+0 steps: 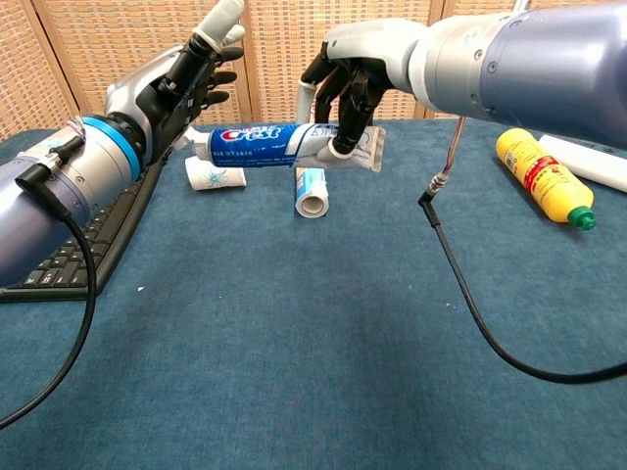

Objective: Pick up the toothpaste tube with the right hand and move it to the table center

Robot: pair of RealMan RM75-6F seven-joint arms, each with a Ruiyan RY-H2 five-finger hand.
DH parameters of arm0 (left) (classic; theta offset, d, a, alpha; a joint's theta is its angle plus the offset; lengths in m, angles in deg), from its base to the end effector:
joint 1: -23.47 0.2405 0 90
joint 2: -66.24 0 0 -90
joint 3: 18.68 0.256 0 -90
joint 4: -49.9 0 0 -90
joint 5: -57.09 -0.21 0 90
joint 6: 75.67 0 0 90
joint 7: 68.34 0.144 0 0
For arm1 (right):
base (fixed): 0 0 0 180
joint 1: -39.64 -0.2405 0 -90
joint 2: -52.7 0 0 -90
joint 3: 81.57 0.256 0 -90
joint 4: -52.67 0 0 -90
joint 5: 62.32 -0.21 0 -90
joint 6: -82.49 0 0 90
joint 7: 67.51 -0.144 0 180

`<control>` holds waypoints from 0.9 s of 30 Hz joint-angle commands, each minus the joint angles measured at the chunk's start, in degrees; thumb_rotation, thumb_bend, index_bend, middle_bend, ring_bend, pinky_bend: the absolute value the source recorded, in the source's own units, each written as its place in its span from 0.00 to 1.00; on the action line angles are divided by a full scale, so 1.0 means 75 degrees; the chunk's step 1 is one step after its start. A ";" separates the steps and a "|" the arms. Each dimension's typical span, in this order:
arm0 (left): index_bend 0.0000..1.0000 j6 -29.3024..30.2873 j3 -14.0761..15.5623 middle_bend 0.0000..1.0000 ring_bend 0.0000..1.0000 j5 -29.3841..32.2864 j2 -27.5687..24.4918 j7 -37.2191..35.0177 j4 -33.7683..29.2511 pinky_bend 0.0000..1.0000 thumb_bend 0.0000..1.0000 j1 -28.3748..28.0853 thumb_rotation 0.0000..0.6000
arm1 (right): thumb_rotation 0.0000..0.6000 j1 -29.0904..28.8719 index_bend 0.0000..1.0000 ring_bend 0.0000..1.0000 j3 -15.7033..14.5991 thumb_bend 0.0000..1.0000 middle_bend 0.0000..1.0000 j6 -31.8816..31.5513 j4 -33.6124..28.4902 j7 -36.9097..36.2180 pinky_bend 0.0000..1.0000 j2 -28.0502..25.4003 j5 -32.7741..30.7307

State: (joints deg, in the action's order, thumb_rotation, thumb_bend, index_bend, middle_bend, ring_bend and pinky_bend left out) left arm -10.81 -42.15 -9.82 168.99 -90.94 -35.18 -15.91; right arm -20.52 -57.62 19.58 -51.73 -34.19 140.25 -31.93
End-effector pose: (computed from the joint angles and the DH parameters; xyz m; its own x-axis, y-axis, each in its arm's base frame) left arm -0.0785 0.3437 -0.0236 -0.5775 0.2719 0.7698 0.7613 -0.1609 0.6281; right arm 0.0035 -0.3533 0.0106 0.1822 -0.3286 0.9267 -0.9489 -0.3058 0.0781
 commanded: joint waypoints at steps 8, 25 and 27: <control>0.00 -0.0037 -0.0110 0.00 0.00 0.0004 0.0003 -0.0593 0.0093 0.00 0.00 0.0097 0.23 | 1.00 0.0030 0.76 0.64 0.0044 0.72 0.74 0.0078 -0.0218 -0.0318 0.60 -0.0236 0.0059; 0.00 -0.0308 -0.0217 0.00 0.00 -0.0089 0.0219 -0.2027 0.0131 0.00 0.00 0.0143 0.23 | 1.00 -0.0097 0.76 0.64 0.0071 0.72 0.74 0.0062 -0.0431 -0.0697 0.60 -0.0380 0.0038; 0.00 -0.0342 -0.0227 0.00 0.00 -0.0043 0.0253 -0.2126 0.0133 0.00 0.00 0.0153 0.23 | 1.00 -0.0121 0.76 0.64 0.0085 0.72 0.74 0.0030 -0.0444 -0.0711 0.60 -0.0396 0.0018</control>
State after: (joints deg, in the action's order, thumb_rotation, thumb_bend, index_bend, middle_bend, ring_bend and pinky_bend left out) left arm -13.20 -43.81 -10.33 170.71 -106.52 -34.19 -14.81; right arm -21.37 -57.02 19.87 -55.02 -39.50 137.32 -31.75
